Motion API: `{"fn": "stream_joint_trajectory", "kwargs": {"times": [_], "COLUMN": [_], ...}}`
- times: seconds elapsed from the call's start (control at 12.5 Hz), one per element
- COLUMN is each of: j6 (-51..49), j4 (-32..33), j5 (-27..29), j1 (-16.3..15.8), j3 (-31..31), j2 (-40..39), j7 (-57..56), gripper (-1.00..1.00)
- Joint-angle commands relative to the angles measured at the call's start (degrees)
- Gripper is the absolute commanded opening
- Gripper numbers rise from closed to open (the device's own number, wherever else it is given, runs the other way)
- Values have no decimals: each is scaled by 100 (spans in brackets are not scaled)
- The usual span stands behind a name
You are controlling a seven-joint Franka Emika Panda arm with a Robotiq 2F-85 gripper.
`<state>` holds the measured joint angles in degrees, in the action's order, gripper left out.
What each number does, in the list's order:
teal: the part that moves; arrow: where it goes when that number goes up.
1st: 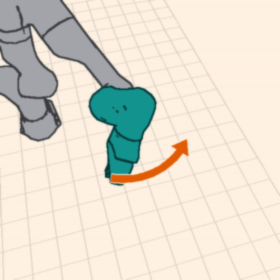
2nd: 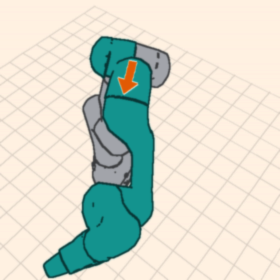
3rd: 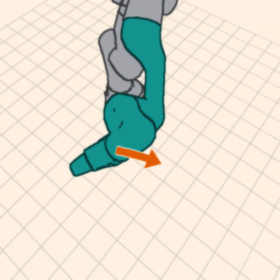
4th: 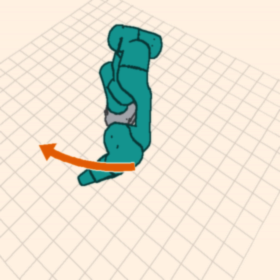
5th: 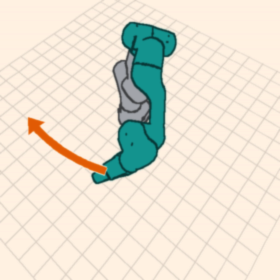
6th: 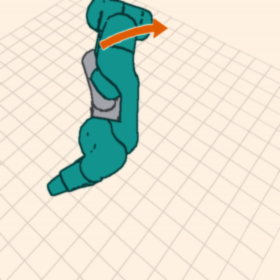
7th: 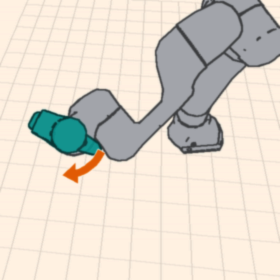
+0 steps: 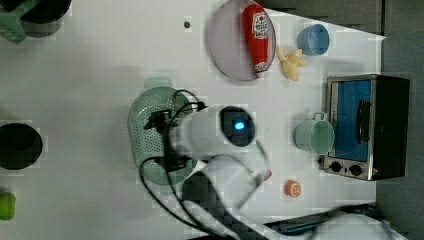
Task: Drag strainer right to left.
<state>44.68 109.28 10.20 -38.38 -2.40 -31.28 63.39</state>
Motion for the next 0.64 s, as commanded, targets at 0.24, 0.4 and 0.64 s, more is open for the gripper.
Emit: {"fn": "stream_joint_trajectory", "kwargs": {"times": [0.24,0.4,0.64], "j6": [-960,-1426,-2325], "j4": [-52,-90,-110], "j5": [-118,-186,-755], "j1": [201,236,281], "j3": [1487,2167,3119], "j2": [1840,2470,3332], "j7": [-2648,-3371,-4592], "gripper": [100,100,100]}}
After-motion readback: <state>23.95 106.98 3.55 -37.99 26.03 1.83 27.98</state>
